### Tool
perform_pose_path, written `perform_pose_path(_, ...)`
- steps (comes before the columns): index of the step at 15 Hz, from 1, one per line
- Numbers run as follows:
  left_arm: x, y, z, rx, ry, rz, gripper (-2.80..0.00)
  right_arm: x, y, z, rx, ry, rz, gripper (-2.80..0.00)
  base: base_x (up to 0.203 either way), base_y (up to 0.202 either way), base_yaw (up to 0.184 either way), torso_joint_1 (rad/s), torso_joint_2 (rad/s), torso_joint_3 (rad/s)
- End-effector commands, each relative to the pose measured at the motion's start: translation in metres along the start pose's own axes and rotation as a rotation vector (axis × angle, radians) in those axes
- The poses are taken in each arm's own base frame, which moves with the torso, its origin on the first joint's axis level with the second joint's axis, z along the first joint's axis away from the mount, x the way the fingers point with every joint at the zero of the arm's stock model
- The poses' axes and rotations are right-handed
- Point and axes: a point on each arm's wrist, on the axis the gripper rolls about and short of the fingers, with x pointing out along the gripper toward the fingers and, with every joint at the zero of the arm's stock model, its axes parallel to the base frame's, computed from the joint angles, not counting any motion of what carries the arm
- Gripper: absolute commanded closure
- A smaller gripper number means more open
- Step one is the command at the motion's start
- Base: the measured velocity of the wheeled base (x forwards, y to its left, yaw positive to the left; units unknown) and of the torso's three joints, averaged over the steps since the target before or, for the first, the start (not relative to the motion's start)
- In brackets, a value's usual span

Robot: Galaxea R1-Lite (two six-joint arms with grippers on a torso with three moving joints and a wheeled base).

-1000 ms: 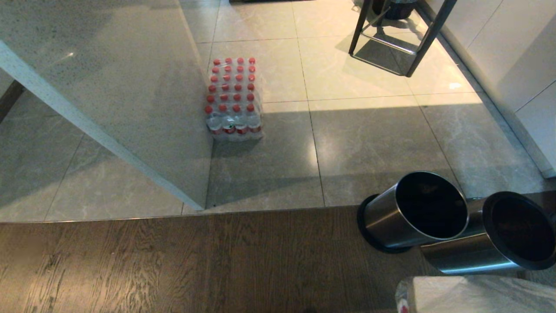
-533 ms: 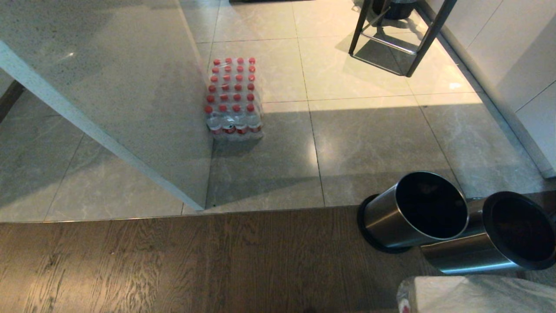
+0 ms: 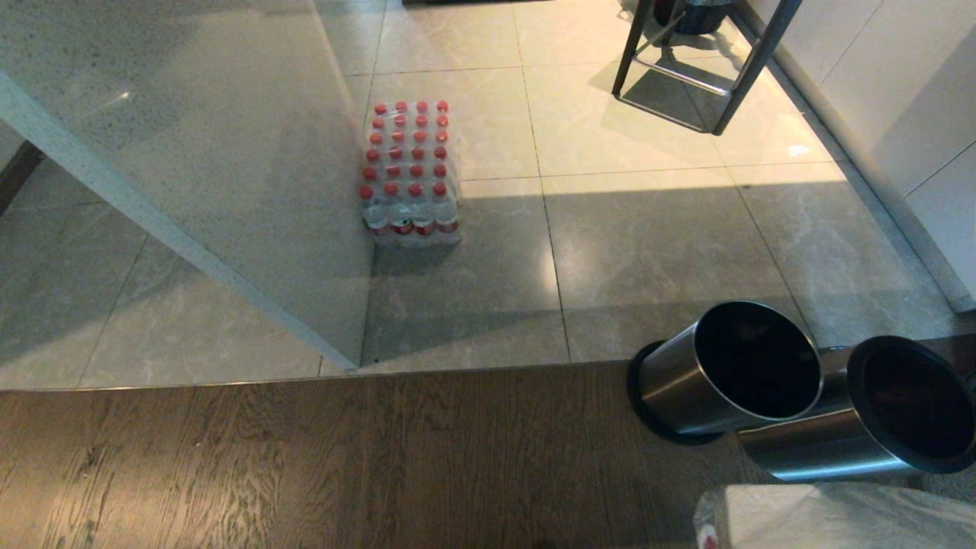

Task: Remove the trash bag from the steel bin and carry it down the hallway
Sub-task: Put the trash bag at the door

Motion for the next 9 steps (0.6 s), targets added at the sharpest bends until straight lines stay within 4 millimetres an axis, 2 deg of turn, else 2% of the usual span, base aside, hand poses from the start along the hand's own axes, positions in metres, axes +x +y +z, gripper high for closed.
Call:
perform_pose_path(1,0.0,0.0,0.0,0.0,0.0,0.0,0.0,0.0002,0.0,-0.0004,0.0,0.003,0.0,0.0,0.0,0.0,0.0,0.0,0.0,0.0)
perform_pose_path(9,0.0,0.0,0.0,0.008,0.0,-0.002,0.0,0.0002,0.0,-0.0004,0.0,0.003,0.0,0.0,0.0,0.0,0.0,0.0,0.0,0.0)
